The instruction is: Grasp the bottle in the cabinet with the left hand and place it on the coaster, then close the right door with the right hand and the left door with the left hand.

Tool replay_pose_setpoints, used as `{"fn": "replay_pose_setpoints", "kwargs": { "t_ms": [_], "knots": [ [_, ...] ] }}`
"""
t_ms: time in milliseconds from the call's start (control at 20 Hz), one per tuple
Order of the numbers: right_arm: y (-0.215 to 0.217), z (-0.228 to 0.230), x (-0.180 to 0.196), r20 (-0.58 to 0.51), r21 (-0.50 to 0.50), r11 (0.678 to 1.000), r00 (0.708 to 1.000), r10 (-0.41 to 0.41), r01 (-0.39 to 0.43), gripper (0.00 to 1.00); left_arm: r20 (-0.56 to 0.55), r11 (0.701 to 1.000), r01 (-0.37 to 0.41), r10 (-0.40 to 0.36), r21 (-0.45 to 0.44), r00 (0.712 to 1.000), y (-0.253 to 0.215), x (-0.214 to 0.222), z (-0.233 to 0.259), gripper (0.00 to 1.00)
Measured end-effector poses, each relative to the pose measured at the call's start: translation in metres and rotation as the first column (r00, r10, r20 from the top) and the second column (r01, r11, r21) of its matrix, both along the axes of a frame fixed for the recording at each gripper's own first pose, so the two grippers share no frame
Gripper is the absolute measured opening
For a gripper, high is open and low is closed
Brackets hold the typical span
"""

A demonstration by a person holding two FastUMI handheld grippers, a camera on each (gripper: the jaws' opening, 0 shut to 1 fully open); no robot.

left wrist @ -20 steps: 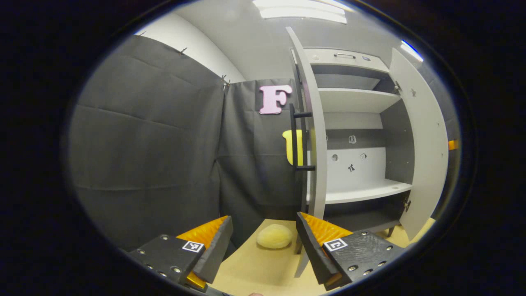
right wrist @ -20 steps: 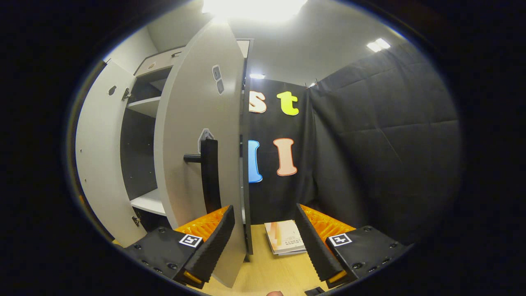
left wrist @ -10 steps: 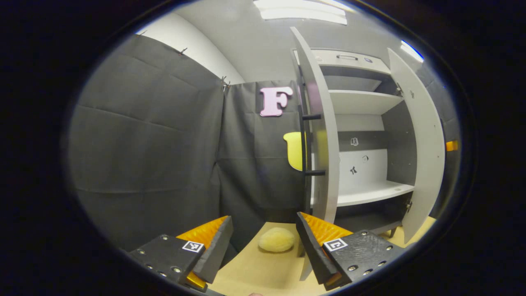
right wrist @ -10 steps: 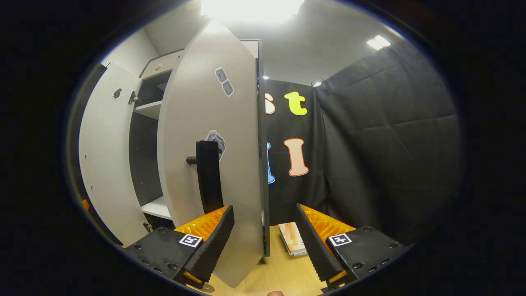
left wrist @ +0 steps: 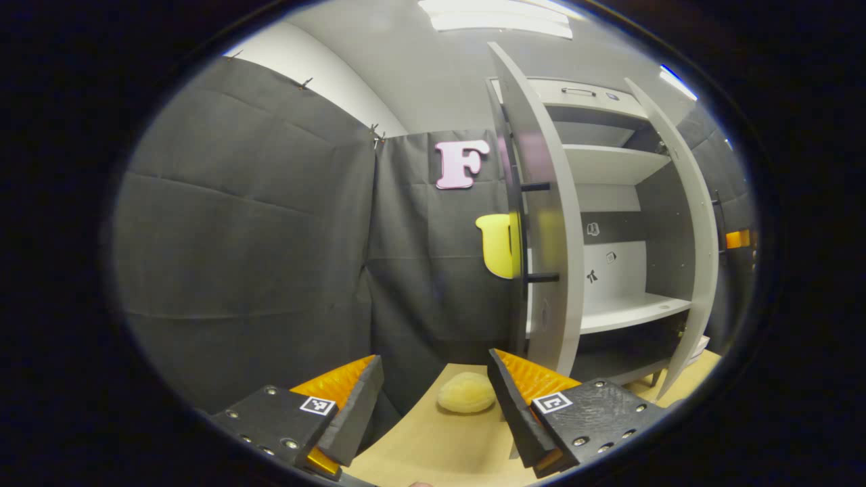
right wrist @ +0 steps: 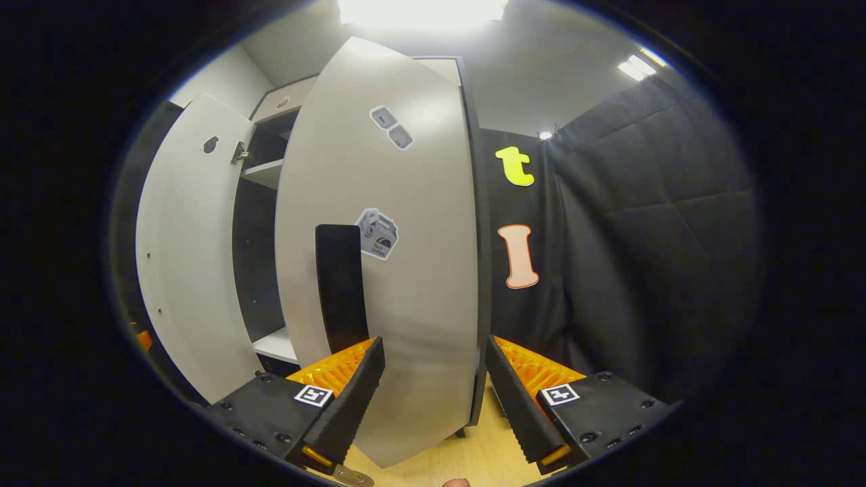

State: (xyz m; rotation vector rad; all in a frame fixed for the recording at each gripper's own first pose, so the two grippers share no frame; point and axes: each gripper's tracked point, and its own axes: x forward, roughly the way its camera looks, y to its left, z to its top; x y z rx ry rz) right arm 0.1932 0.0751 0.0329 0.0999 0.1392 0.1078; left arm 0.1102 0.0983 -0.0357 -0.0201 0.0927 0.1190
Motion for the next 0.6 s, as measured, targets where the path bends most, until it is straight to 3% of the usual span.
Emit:
{"fn": "replay_pose_setpoints", "kwargs": {
  "t_ms": [350, 450, 600],
  "knots": [
    [0.025, -0.003, 0.013, 0.003, 0.007, 1.0, 1.0, 0.023, -0.023, 0.96, -0.026, 1.0, -0.028, 0.027, -0.007, 0.999, 0.002, -0.002, 0.001, 0.89],
    [0.022, -0.003, 0.015, -0.001, 0.005, 1.0, 1.0, 0.014, -0.014, 0.92, -0.029, 1.0, -0.03, 0.029, -0.003, 0.999, 0.002, -0.002, 0.001, 0.9],
    [0.016, -0.005, 0.014, -0.002, 0.003, 1.0, 1.0, -0.009, 0.009, 0.96, -0.034, 0.999, -0.03, 0.03, -0.015, 0.999, 0.002, -0.002, 0.001, 0.92]
  ]
}}
